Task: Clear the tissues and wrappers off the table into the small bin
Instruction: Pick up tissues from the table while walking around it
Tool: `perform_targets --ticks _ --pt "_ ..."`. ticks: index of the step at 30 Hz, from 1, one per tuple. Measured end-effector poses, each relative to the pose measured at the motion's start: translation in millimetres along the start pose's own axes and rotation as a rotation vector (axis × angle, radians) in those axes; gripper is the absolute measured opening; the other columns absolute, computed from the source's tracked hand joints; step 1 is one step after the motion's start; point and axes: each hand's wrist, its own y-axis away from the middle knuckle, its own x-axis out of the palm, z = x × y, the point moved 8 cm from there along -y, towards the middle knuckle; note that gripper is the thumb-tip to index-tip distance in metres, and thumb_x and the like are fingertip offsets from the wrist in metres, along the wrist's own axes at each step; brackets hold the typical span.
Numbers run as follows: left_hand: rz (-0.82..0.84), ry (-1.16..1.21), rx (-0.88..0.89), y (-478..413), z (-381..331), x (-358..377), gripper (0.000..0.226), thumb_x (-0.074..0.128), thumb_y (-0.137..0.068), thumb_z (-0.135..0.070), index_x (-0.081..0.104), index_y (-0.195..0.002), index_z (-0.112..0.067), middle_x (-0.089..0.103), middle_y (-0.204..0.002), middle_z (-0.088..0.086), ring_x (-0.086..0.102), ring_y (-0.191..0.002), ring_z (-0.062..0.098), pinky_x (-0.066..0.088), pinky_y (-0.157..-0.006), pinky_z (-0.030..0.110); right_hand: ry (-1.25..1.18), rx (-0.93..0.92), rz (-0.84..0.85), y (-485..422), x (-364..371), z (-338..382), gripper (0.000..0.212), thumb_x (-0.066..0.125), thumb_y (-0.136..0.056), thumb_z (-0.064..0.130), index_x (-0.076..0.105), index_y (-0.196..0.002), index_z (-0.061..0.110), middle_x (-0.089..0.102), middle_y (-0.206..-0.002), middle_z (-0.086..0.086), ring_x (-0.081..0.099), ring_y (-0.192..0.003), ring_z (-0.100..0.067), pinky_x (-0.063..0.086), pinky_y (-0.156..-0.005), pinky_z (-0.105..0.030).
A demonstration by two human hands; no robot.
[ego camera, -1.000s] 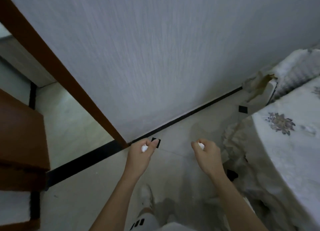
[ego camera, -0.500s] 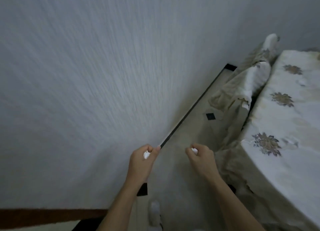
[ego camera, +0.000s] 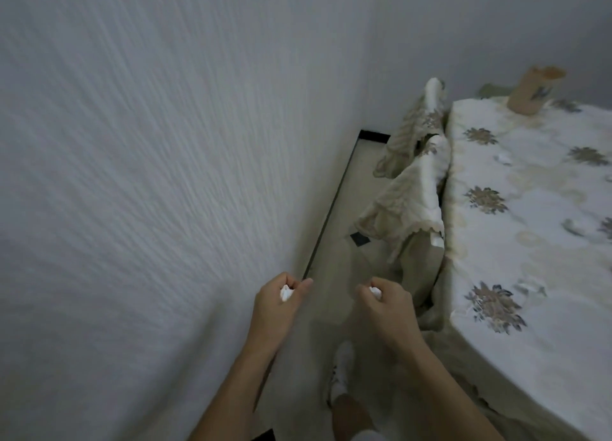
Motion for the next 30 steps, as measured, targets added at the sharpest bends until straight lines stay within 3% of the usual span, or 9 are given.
perform_targets --ticks 6,11,16,20,24,30 --pt "0.057 -0.02 0.033 -117 -15 37 0.038 0.067 -0.089 -0.037 0.049 -0.063 -0.016 0.049 -0.054 -0.007 0.044 -0.051 0.008 0.037 -0.05 0.03 0.008 0.035 -0.099 -107 -13 -11 0.04 0.056 -0.085 0.021 0.03 -0.06 0.003 0.033 -0.051 -0.002 0.03 -0.049 -0.01 0.027 -0.049 -0.031" --pt "0.079 -0.029 0.053 -231 -45 81 0.04 0.066 -0.089 -0.037 0.047 -0.063 -0.012 0.045 -0.05 -0.009 0.041 -0.049 0.008 0.035 -0.05 0.028 -0.038 0.038 -0.094 -227 -31 -16 0.042 0.053 -0.087 0.029 0.035 -0.061 0.003 0.034 -0.051 0.0 0.032 -0.048 -0.008 0.029 -0.049 -0.034" --pt "0.099 -0.031 0.085 -331 -79 125 0.042 0.066 -0.089 -0.036 0.045 -0.062 -0.013 0.044 -0.05 -0.005 0.04 -0.049 0.009 0.035 -0.048 0.029 -0.072 0.067 -0.161 -322 -66 -16 0.043 0.057 -0.088 0.022 0.032 -0.057 0.008 0.034 -0.047 0.005 0.038 -0.043 -0.006 0.029 -0.046 -0.018" --pt "0.126 -0.033 0.098 -381 -91 158 0.043 0.068 -0.089 -0.034 0.044 -0.063 -0.008 0.041 -0.05 -0.003 0.038 -0.048 0.011 0.033 -0.048 0.031 0.005 0.035 -0.217 -374 -88 -28 0.045 0.06 -0.088 0.019 0.029 -0.056 0.014 0.028 -0.048 0.005 0.032 -0.046 -0.01 0.024 -0.046 -0.022" --pt "0.17 -0.042 0.099 -427 -97 182 0.042 0.068 -0.089 -0.031 0.044 -0.061 -0.012 0.04 -0.047 -0.007 0.036 -0.046 0.009 0.032 -0.047 0.029 -0.002 0.077 -0.249 -418 -100 -42 0.042 0.059 -0.088 0.021 0.035 -0.058 0.003 0.032 -0.049 0.002 0.031 -0.048 -0.009 0.029 -0.05 -0.033" --pt "0.21 -0.043 0.101 -517 -98 218 0.038 0.069 -0.088 -0.03 0.048 -0.06 -0.015 0.046 -0.05 -0.008 0.041 -0.049 0.009 0.036 -0.049 0.029 -0.021 0.131 -0.29 -476 -105 -61 0.043 0.059 -0.086 0.02 0.028 -0.056 0.018 0.029 -0.049 0.006 0.028 -0.045 -0.008 0.025 -0.046 -0.023"
